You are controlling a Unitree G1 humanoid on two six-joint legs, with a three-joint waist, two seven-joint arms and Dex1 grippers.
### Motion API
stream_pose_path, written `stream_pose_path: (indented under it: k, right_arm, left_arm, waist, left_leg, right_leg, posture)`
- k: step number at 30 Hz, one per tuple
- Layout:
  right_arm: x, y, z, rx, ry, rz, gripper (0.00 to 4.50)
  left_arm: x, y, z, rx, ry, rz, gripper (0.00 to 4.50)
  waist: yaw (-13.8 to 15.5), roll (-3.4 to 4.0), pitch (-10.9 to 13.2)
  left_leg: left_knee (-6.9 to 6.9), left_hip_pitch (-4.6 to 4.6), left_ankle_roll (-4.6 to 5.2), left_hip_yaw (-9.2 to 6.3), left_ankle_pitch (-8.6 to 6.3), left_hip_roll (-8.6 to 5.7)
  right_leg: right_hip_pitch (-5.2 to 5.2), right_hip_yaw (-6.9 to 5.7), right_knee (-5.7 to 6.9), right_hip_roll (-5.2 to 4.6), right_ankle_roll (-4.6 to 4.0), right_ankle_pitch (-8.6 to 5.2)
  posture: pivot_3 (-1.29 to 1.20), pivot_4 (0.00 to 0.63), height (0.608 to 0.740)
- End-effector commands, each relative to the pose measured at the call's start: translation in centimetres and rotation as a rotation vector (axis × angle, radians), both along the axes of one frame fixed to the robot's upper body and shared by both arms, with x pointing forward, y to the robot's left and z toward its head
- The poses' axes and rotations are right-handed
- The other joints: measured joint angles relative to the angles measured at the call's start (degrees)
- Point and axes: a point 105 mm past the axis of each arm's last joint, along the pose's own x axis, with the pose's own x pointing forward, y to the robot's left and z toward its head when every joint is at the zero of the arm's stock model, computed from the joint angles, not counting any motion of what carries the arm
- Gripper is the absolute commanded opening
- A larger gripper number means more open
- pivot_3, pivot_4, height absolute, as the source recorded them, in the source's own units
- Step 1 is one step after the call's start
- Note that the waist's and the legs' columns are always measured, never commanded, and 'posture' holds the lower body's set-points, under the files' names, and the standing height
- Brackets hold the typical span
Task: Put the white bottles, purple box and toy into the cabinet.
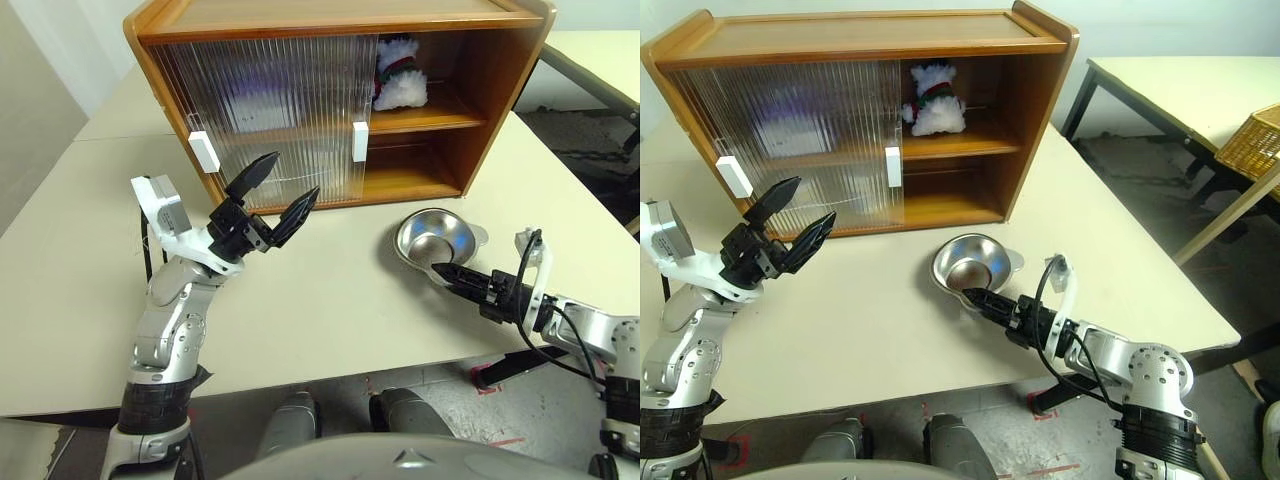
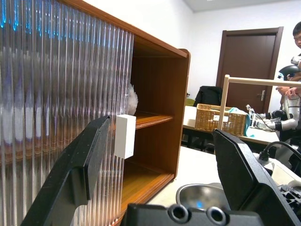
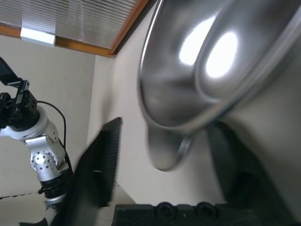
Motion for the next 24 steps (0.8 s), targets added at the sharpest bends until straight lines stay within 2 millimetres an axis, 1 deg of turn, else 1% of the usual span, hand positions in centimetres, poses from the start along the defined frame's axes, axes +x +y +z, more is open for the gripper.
stream_pose_path:
  k: [1,6,10,15,18,22,24]
  right_arm:
    - [0.4,-0.1,0.0,-0.015,-0.011,-0.012,1.95]
    - [1.0,-0.5,0.5,-0.016,-0.038,-0.028,0.02]
    - [1.5,-0.6,1.2,0.001,-0.064,-0.038,0.02]
    - [2.9,-0.1,3.3,0.082,-0.123,-0.051,0.02]
    - [4.0,0.3,4.6,0.159,-0.146,-0.076,0.02]
    - [6.4,0.3,6.7,0.315,-0.166,-0.158,0.02]
    - [7.5,0.3,7.3,0.384,-0.154,-0.191,0.02]
  left_arm:
    - [-0.2,0.1,0.3,0.014,-0.009,0.004,4.50]
    - [-0.1,0.1,0.3,0.014,-0.009,0.001,4.50]
    - [0.0,0.1,0.3,0.013,-0.009,0.000,4.50]
    - [0.0,0.1,0.3,0.015,-0.012,0.001,4.50]
    - [0.0,0.1,0.3,0.018,-0.012,0.000,4.50]
    - [0.0,0.0,0.4,0.022,-0.016,0.000,4.50]
    - [0.0,0.1,0.4,0.025,-0.018,0.005,4.50]
  waist:
    - [0.00,0.00,0.00]
    - [-0.01,0.00,0.00]
    - [-0.01,0.01,-0.01]
    - [-0.02,0.02,-0.01]
    - [-0.10,0.02,-0.01]
    - [-0.08,0.05,-0.03]
    - [-0.05,0.06,-0.03]
  left_leg:
    - [0.00,0.00,0.00,0.00,0.00,0.00]
    - [0.02,0.02,0.01,0.00,0.01,0.00]
    - [0.04,0.02,0.01,0.00,0.01,0.00]
    - [0.03,0.02,0.02,0.00,0.01,0.01]
    - [0.04,0.04,0.03,0.00,0.02,0.02]
    - [0.04,0.06,0.09,-0.01,0.05,0.05]
    - [0.04,0.06,0.11,-0.03,0.07,0.07]
  right_leg:
    - [0.00,0.00,0.00,0.00,0.00,0.01]
    - [0.01,0.00,0.00,0.00,-0.02,0.05]
    - [0.02,0.00,0.00,0.00,-0.02,0.06]
    - [0.01,0.00,0.01,0.02,-0.03,0.07]
    - [0.01,0.00,0.01,0.03,0.00,0.09]
    - [0.00,0.01,0.02,0.05,0.12,0.24]
    - [0.00,0.00,0.04,0.06,0.05,0.31]
  posture:
    - [-0.10,0.069,0.740]
    - [-0.10,0.068,0.740]
    - [-0.10,0.067,0.740]
    - [-0.10,0.064,0.740]
    - [-0.10,0.063,0.740]
    - [-0.09,0.061,0.740]
    - [-0.09,0.060,0.740]
